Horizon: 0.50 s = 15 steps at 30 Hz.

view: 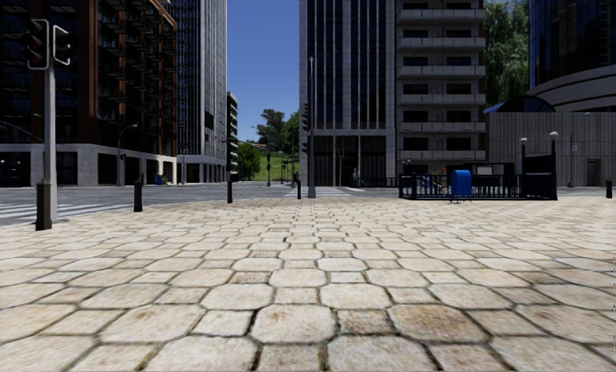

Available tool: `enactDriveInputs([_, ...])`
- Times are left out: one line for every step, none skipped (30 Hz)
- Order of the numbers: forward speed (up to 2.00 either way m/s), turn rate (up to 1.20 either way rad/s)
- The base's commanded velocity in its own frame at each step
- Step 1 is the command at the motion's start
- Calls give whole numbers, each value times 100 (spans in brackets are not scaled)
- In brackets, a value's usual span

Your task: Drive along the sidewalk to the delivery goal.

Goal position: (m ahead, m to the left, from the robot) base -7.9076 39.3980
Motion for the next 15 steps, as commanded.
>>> enactDriveInputs([199,14])
enactDriveInputs([199,14])
enactDriveInputs([199,14])
enactDriveInputs([199,14])
enactDriveInputs([198,14])
enactDriveInputs([198,14])
enactDriveInputs([195,14])
enactDriveInputs([186,14])
enactDriveInputs([175,16])
enactDriveInputs([175,16])
enactDriveInputs([166,18])
enactDriveInputs([162,20])
enactDriveInputs([161,22])
enactDriveInputs([161,22])
enactDriveInputs([160,23])
